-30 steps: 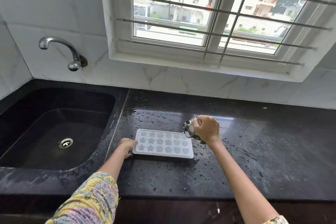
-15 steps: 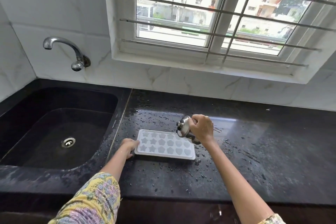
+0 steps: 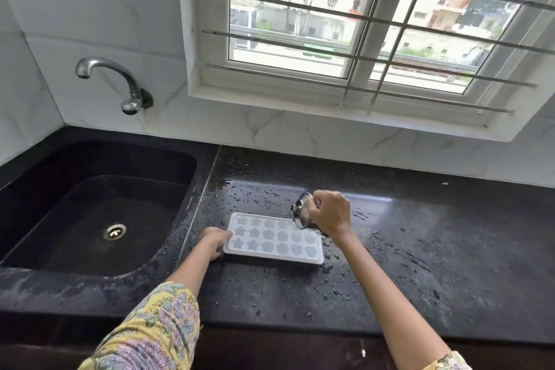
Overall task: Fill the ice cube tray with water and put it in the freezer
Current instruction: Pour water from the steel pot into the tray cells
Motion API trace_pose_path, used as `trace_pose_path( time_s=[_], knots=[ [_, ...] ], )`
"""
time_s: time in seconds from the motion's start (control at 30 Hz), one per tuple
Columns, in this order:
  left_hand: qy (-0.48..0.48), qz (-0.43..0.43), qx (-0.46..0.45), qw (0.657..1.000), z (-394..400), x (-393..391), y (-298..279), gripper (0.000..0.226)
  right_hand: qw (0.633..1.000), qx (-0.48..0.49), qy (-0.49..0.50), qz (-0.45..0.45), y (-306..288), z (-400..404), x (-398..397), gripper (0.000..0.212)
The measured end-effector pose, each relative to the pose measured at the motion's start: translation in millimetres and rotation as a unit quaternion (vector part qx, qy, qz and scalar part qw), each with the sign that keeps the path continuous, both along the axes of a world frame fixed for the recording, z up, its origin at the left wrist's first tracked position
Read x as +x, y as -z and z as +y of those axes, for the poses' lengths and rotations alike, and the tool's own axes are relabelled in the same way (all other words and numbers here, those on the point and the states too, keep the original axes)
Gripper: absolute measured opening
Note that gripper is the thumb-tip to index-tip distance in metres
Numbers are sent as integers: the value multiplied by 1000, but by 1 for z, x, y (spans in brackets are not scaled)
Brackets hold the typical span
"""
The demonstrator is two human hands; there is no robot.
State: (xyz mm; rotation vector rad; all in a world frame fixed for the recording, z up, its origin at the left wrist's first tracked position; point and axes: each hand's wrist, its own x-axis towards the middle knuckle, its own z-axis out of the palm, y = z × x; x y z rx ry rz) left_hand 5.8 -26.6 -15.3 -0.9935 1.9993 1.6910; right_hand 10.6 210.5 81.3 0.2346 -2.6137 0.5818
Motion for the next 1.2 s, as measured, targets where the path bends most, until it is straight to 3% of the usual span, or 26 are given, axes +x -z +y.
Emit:
trace_pose_path(
  time_s=[0.53, 0.87, 1.2],
  knots=[
    [4, 1, -5, 1000, 0, -2, 2, 34, 1000, 3, -8, 9, 0, 2, 0, 40],
    [16, 2, -22, 1000, -1, -3, 4, 32, 994, -100, 35, -31, -5, -3, -4, 51],
    [22, -5, -25, 999, -2, -2, 1, 31, 999, -40, -22, -6, 1, -25, -3, 42]
  ],
)
